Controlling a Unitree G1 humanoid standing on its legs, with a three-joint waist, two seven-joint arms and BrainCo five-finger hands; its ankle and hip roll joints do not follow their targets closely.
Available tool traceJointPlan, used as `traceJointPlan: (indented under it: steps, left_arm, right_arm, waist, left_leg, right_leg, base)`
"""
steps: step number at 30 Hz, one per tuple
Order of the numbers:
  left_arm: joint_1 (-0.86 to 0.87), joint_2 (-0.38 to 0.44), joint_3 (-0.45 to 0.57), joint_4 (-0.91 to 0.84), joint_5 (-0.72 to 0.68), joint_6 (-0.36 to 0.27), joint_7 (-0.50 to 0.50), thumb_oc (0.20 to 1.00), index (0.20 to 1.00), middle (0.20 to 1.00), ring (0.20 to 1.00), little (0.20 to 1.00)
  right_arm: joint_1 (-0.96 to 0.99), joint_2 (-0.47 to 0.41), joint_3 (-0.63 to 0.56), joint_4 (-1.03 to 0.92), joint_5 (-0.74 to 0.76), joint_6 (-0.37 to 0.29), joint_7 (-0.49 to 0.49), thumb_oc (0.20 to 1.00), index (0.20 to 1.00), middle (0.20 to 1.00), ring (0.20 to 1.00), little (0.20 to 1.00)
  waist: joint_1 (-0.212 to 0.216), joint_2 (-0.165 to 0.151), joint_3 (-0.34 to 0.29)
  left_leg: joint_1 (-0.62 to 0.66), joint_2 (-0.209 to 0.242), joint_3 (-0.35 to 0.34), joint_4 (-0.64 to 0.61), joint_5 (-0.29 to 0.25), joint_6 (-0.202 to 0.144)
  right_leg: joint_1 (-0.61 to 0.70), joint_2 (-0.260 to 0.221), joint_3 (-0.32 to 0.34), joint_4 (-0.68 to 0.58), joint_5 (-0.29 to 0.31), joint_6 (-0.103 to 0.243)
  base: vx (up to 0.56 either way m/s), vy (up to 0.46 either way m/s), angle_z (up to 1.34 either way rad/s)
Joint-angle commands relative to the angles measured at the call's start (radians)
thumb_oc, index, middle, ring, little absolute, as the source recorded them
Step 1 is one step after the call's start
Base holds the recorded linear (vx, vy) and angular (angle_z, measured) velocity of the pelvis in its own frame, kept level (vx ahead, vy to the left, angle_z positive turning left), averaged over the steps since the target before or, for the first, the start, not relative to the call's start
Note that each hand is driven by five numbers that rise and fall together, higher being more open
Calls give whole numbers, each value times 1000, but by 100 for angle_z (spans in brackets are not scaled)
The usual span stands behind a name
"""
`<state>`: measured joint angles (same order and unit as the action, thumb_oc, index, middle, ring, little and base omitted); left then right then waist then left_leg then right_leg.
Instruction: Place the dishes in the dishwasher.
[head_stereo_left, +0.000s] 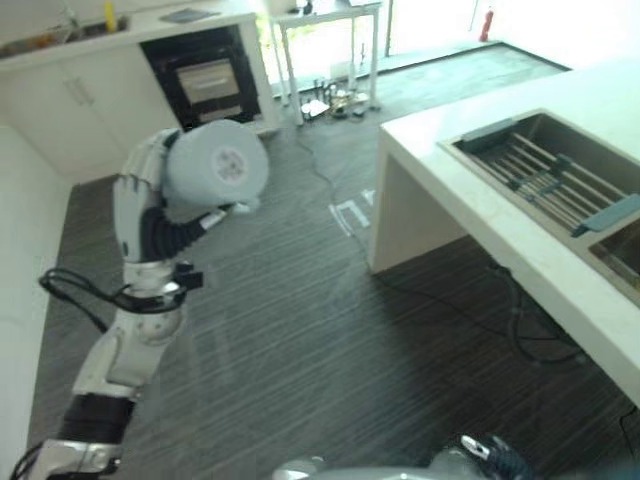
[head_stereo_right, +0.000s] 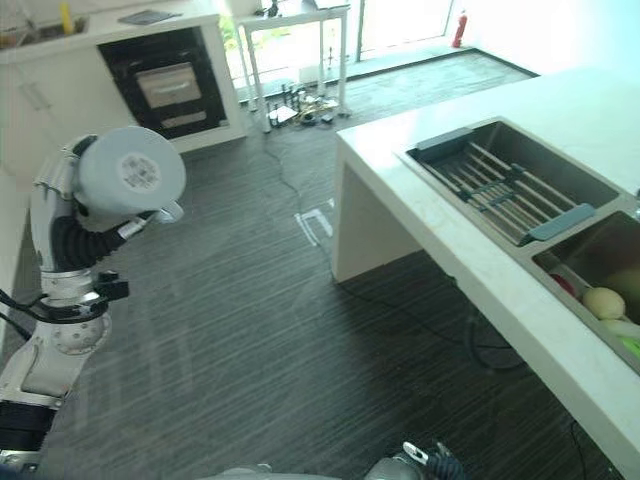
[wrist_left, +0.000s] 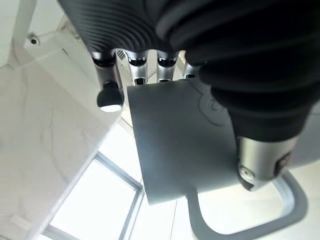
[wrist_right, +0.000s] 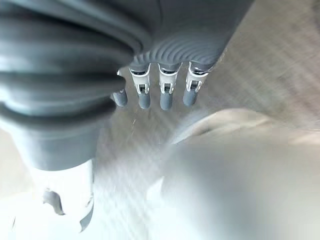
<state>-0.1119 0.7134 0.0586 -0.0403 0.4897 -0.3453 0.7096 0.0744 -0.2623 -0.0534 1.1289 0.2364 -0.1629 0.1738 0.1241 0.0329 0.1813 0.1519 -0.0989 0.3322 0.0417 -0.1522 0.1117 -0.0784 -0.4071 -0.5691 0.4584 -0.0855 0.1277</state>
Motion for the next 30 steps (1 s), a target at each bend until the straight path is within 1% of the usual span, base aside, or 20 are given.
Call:
traceJointPlan:
  steps: [1, 3, 4, 5, 6, 7, 8, 9, 11, 13, 14, 16, 17, 18, 19, 20, 23, 28, 29, 30]
  left_arm:
    - [-49, 34, -7, -62, -35, -32, -20, 200, 200, 200, 200, 200]
    - [-78, 26, -51, -58, -54, -50, -30, 200, 200, 200, 200, 200]
    - [-94, 15, -77, -55, -63, -58, -34, 200, 200, 200, 200, 200]
    - [-107, 8, -97, -47, -74, -56, -40, 200, 200, 200, 200, 200]
    - [-115, 4, -103, -38, -81, -56, -46, 200, 200, 200, 200, 200]
    - [-115, -4, -104, -33, -82, -58, -47, 200, 200, 200, 200, 200]
    - [-100, -16, -93, -39, -101, -58, -59, 200, 200, 200, 200, 200]
    - [-89, -20, -80, -47, -114, -63, -71, 200, 200, 200, 200, 200]
    - [-61, -29, -49, -64, -128, -76, -96, 200, 200, 200, 200, 200]
    - [-45, -29, -33, -73, -140, -86, -108, 200, 200, 200, 200, 200]
    - [-33, -29, -20, -80, -153, -101, -119, 200, 200, 200, 200, 200]
    - [-32, -35, -16, -87, -159, -120, -133, 200, 200, 200, 200, 200]
    - [-39, -44, -17, -89, -155, -138, -142, 200, 200, 200, 200, 200]
    - [-50, -52, -28, -94, -152, -149, -151, 200, 200, 200, 200, 200]
    - [-69, -56, -50, -90, -146, -137, -155, 200, 200, 200, 200, 200]
    - [-82, -58, -68, -93, -132, -121, -155, 200, 200, 200, 200, 200]
    - [-89, -61, -80, -91, -121, -111, -162, 200, 200, 200, 200, 200]
    - [-83, -60, -94, -91, -132, -109, -198, 200, 200, 200, 200, 200]
    - [-165, 12, -171, -9, -10, 46, -159, 200, 200, 200, 200, 200]
    - [-155, 9, -164, -19, -14, 47, -164, 200, 200, 200, 200, 200]
  right_arm:
    - [22, -11, 20, 20, 74, -21, 51, 1000, 1000, 1000, 1000, 1000]
    - [23, -12, 25, 31, 115, -24, 61, 1000, 1000, 1000, 1000, 1000]
    - [25, -14, 26, 31, 129, -18, 64, 1000, 1000, 1000, 1000, 1000]
    - [26, -17, 27, 31, 128, -1, 67, 1000, 1000, 1000, 1000, 1000]
    - [27, -22, 31, 32, 130, 7, 76, 1000, 1000, 1000, 1000, 1000]
    - [24, -28, 38, 36, 131, 14, 82, 1000, 1000, 1000, 1000, 1000]
    - [13, -38, 52, 42, 113, 36, 88, 1000, 1000, 1000, 1000, 1000]
    - [6, -44, 57, 45, 103, 46, 90, 1000, 1000, 1000, 1000, 1000]
    - [-3, -54, 66, 54, 104, 46, 106, 1000, 1000, 1000, 1000, 1000]
    - [-7, -59, 70, 50, 109, 50, 106, 1000, 1000, 1000, 1000, 1000]
    - [-6, -61, 70, 48, 124, 53, 105, 1000, 1000, 1000, 1000, 1000]
    - [-3, -64, 60, 50, 142, 55, 103, 1000, 1000, 1000, 1000, 1000]
    - [-1, -66, 48, 51, 153, 56, 97, 1000, 1000, 1000, 1000, 1000]
    - [7, -71, 29, 54, 161, 55, 97, 1000, 1000, 1000, 1000, 1000]
    - [12, -77, 7, 58, 155, 65, 92, 1000, 1000, 1000, 1000, 1000]
    - [14, -81, 3, 75, 162, 72, 93, 1000, 1000, 1000, 1000, 1000]
    - [15, -82, 1, 92, 151, 76, 100, 1000, 1000, 1000, 1000, 1000]
    - [23, -60, 11, 95, 146, 41, 137, 1000, 1000, 1000, 1000, 1000]
    - [-18, -35, 128, -31, 59, -41, 96, 1000, 1000, 1000, 1000, 1000]
    - [-20, -38, 131, -38, 43, -55, 95, 1000, 1000, 1000, 1000, 1000]
  waist:
    - [-56, 5, -31]
    - [-72, 2, -38]
    - [-82, 2, -46]
    - [-92, -4, -47]
    - [-92, -2, -51]
    - [-86, -2, -54]
    - [-69, -4, -61]
    - [-58, -5, -63]
    - [-36, -8, -63]
    - [-31, -10, -62]
    - [-30, -12, -61]
    - [-34, -13, -58]
    - [-43, -12, -56]
    - [-60, -8, -55]
    - [-77, -2, -45]
    - [-87, 6, -47]
    - [-94, 14, -55]
    - [-94, 19, -75]
    - [-141, -1, -12]
    - [-136, -3, -19]
  left_leg:
    - [-33, 74, -167, 32, -33, -51]
    - [-54, 69, -243, 26, -20, -53]
    - [-67, 68, -287, 21, -8, -60]
    - [-72, 59, -311, 39, -21, -60]
    - [-82, 65, -322, 37, -14, -66]
    - [-84, 73, -326, 27, 0, -79]
    - [-89, 98, -323, 7, 25, -109]
    - [-96, 110, -321, 6, 34, -126]
    - [-115, 124, -331, 22, 38, -146]
    - [-129, 129, -332, 37, 39, -155]
    - [-144, 139, -316, 57, 40, -164]
    - [-152, 161, -268, 67, 49, -178]
    - [-157, 190, -204, 64, 65, -193]
    - [-152, 230, -139, 49, 79, -218]
    - [-148, 253, -90, 34, 110, -225]
    - [-127, 256, -78, 3, 121, -225]
    - [-102, 250, -70, -39, 128, -228]
    - [-71, 229, -83, -81, 125, -223]
    - [8, 159, -66, -63, 49, -140]
    - [0, 164, -67, -62, 56, -148]
  right_leg:
    - [50, 150, 193, -122, 57, 35]
    - [73, 226, 303, -184, -7, 20]
    - [93, 260, 353, -250, -31, 3]
    - [85, 267, 393, -263, -23, 10]
    - [100, 283, 408, -275, -45, -1]
    - [119, 289, 399, -300, -50, -9]
    - [149, 299, 374, -352, -49, -16]
    - [161, 303, 357, -372, -48, -20]
    - [177, 307, 337, -403, -46, -28]
    - [182, 310, 331, -413, -46, -34]
    - [188, 310, 317, -423, -43, -39]
    - [195, 305, 286, -431, -38, -40]
    - [202, 297, 251, -439, -32, -40]
    - [219, 291, 227, -449, -36, -33]
    - [223, 280, 194, -452, -17, -33]
    - [220, 271, 186, -461, -6, -28]
    - [225, 268, 185, -485, 5, -24]
    - [227, 261, 190, -490, 14, -12]
    - [185, 236, 290, -423, 34, 28]
    - [191, 243, 289, -442, 39, 23]
  base:
    - [-37, -155, 102]
    - [29, -183, 166]
    - [114, -176, 171]
    - [129, -169, 150]
    - [103, -157, 171]
    - [55, -238, 191]
    - [27, -251, 158]
    - [22, -224, 88]
    - [22, -161, 37]
    - [-3, -125, 31]
    - [-39, -100, 37]
    - [-66, -30, 39]
    - [-36, 35, 43]
    - [-128, 91, 127]
    - [-90, 148, 144]
    - [-117, 130, 127]
    - [1, 75, 10]
    - [50, 62, 16]
    - [21, -38, 1]
    - [38, -112, -2]
